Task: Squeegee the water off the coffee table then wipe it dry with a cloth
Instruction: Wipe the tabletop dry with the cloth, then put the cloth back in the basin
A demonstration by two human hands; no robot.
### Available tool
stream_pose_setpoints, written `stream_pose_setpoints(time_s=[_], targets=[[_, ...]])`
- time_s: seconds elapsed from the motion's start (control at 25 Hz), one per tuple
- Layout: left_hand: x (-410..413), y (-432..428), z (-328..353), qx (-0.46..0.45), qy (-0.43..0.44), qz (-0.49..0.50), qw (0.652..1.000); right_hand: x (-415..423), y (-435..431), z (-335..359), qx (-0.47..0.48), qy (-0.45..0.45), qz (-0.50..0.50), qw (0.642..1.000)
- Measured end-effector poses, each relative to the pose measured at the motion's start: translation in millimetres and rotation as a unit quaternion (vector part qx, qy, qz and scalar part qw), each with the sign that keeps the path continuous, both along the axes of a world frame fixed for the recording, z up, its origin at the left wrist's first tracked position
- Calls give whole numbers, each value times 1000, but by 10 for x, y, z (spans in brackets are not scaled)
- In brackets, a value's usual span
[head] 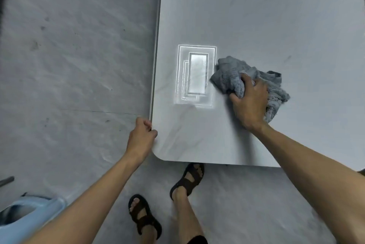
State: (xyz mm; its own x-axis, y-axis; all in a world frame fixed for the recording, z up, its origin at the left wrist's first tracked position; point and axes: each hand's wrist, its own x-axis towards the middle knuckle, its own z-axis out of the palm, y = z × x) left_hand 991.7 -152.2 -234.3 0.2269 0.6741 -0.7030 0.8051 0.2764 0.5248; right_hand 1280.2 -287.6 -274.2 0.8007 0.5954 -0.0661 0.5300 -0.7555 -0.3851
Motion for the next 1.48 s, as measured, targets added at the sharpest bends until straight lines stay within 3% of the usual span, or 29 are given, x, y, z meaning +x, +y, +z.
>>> stream_pose_setpoints(time_s=[0.04,0.12,0.24,0.32,0.44,0.52,0.6,0.72,0.88,1.0,1.16,1.24,1.32,1.4,1.48], targets=[[-100,-1,-3,-13,-4,9,1000,-226,166,8,-5,0,-87,996],[-332,-7,-6,-28,-14,29,999,-791,421,66,2,5,-123,992],[-693,20,19,-33,-16,58,998,-1790,450,144,-27,36,49,998],[-957,36,61,-33,-5,74,997,-2451,366,200,-65,45,184,980],[-1388,30,165,-40,4,79,996,-3150,305,294,-88,121,260,954],[-1750,32,286,-65,26,49,996,-3426,360,435,-55,247,207,945],[-2103,55,474,-105,32,-18,994,-3622,431,647,13,368,52,928],[-2655,92,1085,-113,-39,-81,990,-4062,595,1211,95,498,-143,850],[-3257,152,2003,91,50,-200,974,-4746,1005,2137,141,555,-191,797],[-3750,242,2654,238,91,-192,948,-5170,1295,2852,140,605,-190,761],[-4419,375,3501,336,135,-230,904,-5420,1333,3518,10,630,10,776],[-4638,392,3877,351,174,-269,880,-5564,1264,3714,-41,589,127,797],[-4867,347,4231,351,208,-278,870,-5801,1231,3881,-22,512,209,833],[-5146,276,4524,333,231,-261,876,-6098,1280,4006,-14,376,351,858],[-5516,185,4748,302,233,-225,897,-6438,1404,4120,-21,233,533,813]])
